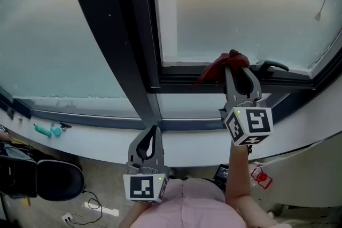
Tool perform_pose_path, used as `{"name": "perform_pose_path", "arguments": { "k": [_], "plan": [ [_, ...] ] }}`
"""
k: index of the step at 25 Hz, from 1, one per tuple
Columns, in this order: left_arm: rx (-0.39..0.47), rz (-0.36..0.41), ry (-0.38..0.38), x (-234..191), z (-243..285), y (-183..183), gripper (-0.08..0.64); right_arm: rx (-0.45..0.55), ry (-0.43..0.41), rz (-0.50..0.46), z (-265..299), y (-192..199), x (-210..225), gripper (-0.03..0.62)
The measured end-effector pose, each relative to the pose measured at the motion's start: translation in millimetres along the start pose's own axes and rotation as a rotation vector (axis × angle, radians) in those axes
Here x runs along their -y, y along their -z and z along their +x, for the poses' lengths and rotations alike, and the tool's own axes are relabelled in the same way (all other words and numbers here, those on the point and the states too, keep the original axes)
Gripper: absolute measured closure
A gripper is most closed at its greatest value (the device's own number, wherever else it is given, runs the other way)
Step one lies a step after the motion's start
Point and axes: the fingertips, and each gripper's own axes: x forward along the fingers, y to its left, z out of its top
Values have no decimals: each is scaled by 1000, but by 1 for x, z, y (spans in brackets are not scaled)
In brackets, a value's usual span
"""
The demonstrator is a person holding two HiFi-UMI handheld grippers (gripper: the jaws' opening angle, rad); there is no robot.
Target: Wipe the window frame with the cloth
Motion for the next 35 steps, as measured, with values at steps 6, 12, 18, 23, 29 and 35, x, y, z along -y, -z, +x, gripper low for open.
{"name": "perform_pose_path", "arguments": {
  "k": [6,12,18,23,29,35],
  "plan": [
    [4,5,-28,-10,-13,-1,563,-1,-120,15,14,4,-62,523],
    [8,5,-66,-25,-25,-2,563,-50,-215,22,28,27,-114,523],
    [1,0,-83,-35,-32,-1,563,-103,-242,10,43,51,-142,523],
    [18,2,-84,-40,-30,-6,563,-142,-232,-21,61,75,-161,524],
    [2,6,-29,-21,-28,2,563,-163,-205,-50,61,95,-165,525],
    [4,3,-14,-16,-26,1,563,-171,-198,-57,60,100,-160,524]
  ]
}}
